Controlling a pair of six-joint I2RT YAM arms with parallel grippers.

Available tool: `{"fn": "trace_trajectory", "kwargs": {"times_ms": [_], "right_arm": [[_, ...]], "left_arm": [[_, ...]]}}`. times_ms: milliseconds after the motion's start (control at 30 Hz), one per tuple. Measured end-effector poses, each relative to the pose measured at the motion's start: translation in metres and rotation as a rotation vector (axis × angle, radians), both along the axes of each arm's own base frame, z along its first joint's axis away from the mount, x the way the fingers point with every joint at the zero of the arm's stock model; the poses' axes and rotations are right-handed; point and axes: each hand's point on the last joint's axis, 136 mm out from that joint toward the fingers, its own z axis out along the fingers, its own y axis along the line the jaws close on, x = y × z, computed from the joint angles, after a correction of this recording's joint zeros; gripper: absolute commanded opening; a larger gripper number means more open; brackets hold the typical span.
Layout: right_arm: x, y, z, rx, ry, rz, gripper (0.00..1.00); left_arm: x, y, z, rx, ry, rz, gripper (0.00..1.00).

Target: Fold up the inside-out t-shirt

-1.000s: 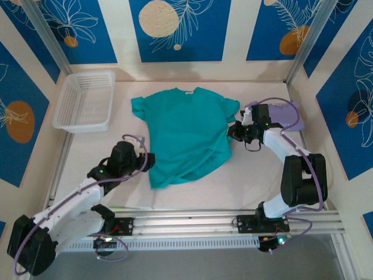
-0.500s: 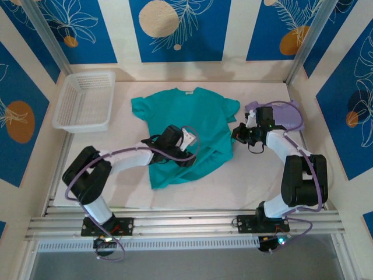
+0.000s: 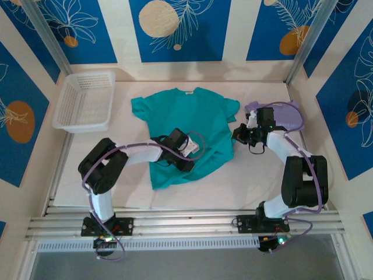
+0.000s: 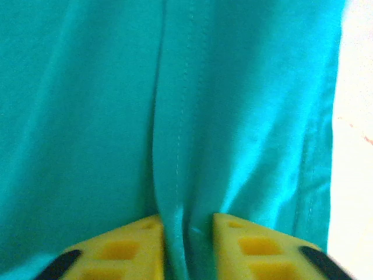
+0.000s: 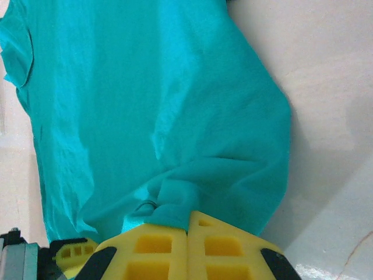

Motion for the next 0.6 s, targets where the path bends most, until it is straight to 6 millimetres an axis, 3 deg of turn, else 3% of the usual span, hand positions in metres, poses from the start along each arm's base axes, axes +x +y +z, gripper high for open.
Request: {"fn": "trace_trajectory", "kwargs": {"times_ms": [233, 333, 500, 600], "right_arm": [[0.0, 0.0, 0.0, 0.0, 0.0, 0.0, 0.02], [0.0, 0.0, 0.0, 0.0, 0.0, 0.0, 0.07], [-0.001, -0.007, 0.001, -0.047, 0.015, -0.008, 0.42], [0.004, -0.019, 0.013, -0.124, -0.022, -0.04, 0.53]], "left_arm": [[0.0, -0.004, 0.006, -0.026, 0.006, 0.004, 0.01], [0.003, -0.007, 0.017, -0.053, -0.02, 0.006, 0.0], [0.012, -0.011, 0.053, -0.144, -0.095, 0.033, 0.0], [0.016, -0.011, 0.078, -0.213, -0.141, 0.061, 0.0]]}}
